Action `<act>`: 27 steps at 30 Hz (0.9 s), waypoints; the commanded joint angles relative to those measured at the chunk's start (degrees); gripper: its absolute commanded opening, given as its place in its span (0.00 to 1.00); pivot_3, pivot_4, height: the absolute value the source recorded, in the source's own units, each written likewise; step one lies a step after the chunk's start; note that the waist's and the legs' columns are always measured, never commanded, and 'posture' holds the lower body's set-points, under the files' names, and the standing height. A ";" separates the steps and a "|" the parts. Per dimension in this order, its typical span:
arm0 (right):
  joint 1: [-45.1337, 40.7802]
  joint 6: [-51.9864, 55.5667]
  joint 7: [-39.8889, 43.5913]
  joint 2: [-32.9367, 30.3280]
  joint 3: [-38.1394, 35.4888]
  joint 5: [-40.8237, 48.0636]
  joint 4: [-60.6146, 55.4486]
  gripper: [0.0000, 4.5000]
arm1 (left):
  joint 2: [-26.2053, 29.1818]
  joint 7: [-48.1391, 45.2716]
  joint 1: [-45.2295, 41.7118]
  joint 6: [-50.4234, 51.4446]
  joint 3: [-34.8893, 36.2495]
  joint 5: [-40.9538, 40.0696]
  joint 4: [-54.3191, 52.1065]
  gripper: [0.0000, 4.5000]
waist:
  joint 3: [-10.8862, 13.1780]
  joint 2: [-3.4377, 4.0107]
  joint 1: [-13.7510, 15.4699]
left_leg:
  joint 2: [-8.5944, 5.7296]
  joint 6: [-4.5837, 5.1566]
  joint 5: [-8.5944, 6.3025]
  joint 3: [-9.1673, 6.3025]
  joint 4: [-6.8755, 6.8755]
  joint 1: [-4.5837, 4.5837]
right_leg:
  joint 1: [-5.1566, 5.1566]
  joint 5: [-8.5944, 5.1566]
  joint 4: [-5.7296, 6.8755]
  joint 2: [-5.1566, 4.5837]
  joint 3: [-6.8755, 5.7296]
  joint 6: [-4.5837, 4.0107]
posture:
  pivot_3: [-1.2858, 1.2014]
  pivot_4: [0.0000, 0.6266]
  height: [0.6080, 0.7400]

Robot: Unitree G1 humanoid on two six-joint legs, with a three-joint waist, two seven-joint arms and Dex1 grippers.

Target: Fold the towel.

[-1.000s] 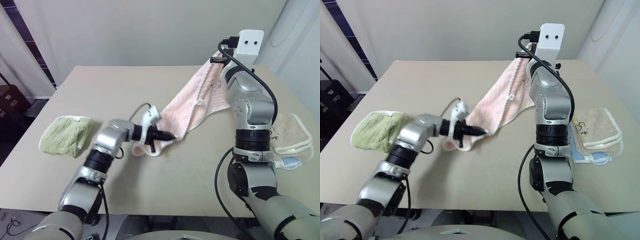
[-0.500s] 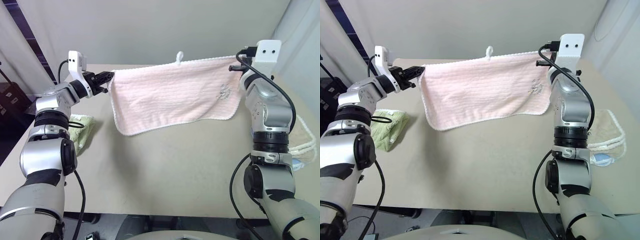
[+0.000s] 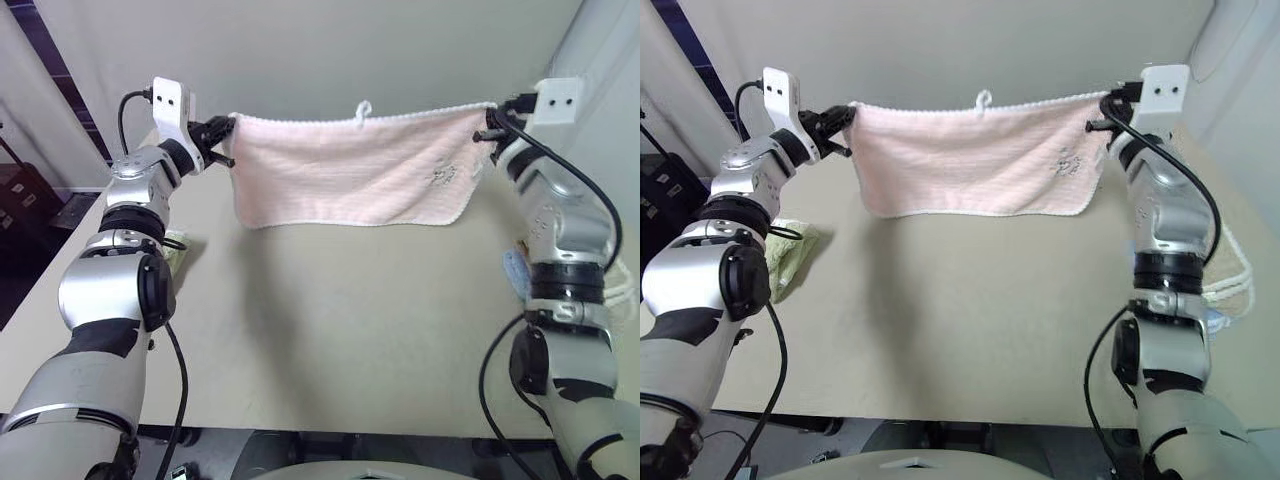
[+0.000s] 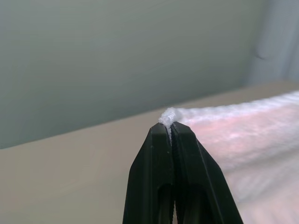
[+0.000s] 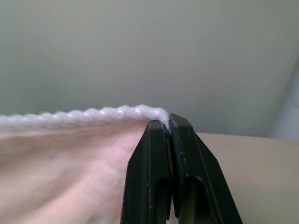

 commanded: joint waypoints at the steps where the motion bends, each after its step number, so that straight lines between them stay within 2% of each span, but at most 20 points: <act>1: 7.87 7.73 5.14 -3.67 -6.19 8.58 -14.02 0.00 | 3.75 -11.29 1.36 1.59 1.58 -1.22 -1.57 0.01 | 0.00 0.00 0.01 | 0.00 -0.04 0.02 0.00 0.00 -0.01 | 0.00 0.00 -0.01 0.00 0.00 -0.01 | 0.52 0.00 1.00; 4: 16.26 13.56 8.23 -6.12 -9.70 14.63 -23.50 0.00 | 6.45 -19.88 3.94 2.67 1.11 -1.00 -2.75 0.01 | 0.00 0.00 -0.19 | 0.00 0.00 0.00 0.00 0.01 0.01 | -0.01 0.01 0.04 0.00 0.00 -0.04 | 0.52 0.00 1.00; 7: 25.25 18.71 11.54 -8.47 -13.95 21.00 -31.94 0.00 | 9.75 -36.85 7.45 7.33 -0.42 -1.79 -6.25 0.01 | 0.00 0.00 -0.30 | 0.01 0.12 -0.06 -0.01 0.02 0.10 | 0.00 0.01 0.18 0.01 0.00 -0.11 | 0.52 0.00 1.00; 9: 30.70 20.55 13.15 -9.51 -15.81 23.69 -36.05 0.00 | 11.39 -41.32 9.79 10.48 -0.88 -2.49 -8.81 0.01 | 0.00 -0.01 -0.27 | 0.03 0.08 -0.04 -0.02 0.03 0.18 | 0.05 0.00 0.25 0.04 0.00 -0.20 | 0.52 0.00 1.00; 15: 43.70 21.67 18.03 -11.00 -19.30 28.88 -44.00 0.00 | 17.35 -43.06 23.83 21.37 -8.06 -11.62 -27.91 0.01 | 0.00 -0.02 -0.28 | 0.03 0.18 0.04 -0.05 0.08 0.71 | 0.59 0.05 0.33 0.01 0.00 -0.26 | 0.52 0.00 1.00; 18: 50.60 18.44 21.25 -11.74 -19.12 26.44 -45.30 0.00 | 21.21 -43.06 31.25 23.38 -10.22 -14.92 -36.47 0.01 | -0.03 -0.14 -0.07 | 0.04 0.19 0.04 -0.06 0.06 1.02 | 0.90 0.05 0.31 -0.02 -0.01 -0.25 | 0.52 0.00 1.00; 20: 55.28 17.51 22.97 -11.04 -20.21 26.36 -45.20 0.00 | 25.99 -43.06 38.44 26.46 -11.90 -20.05 -43.58 0.01 | -0.07 -0.20 -0.24 | 0.04 0.21 0.05 -0.05 0.05 1.05 | 0.93 0.04 0.29 -0.04 -0.01 -0.25 | 0.52 0.00 1.00; 22: 58.87 16.15 24.52 -10.25 -21.27 27.06 -45.47 0.00 | 29.35 -43.06 43.04 28.28 -12.52 -23.47 -47.25 0.01 | -0.08 -0.20 -0.20 | 0.06 0.21 0.05 -0.04 -0.01 1.11 | 0.99 0.03 0.25 -0.05 -0.01 -0.25 | 0.52 0.00 1.00; 27: 64.17 13.53 27.72 -10.14 -21.59 27.36 -44.71 0.00 | 33.27 -43.06 48.70 29.32 -13.40 -27.85 -50.94 0.01 | -0.10 -0.23 0.08 | 0.06 0.30 0.10 0.00 0.00 1.17 | 1.08 0.02 0.20 -0.13 -0.04 -0.24 | 0.52 0.00 1.00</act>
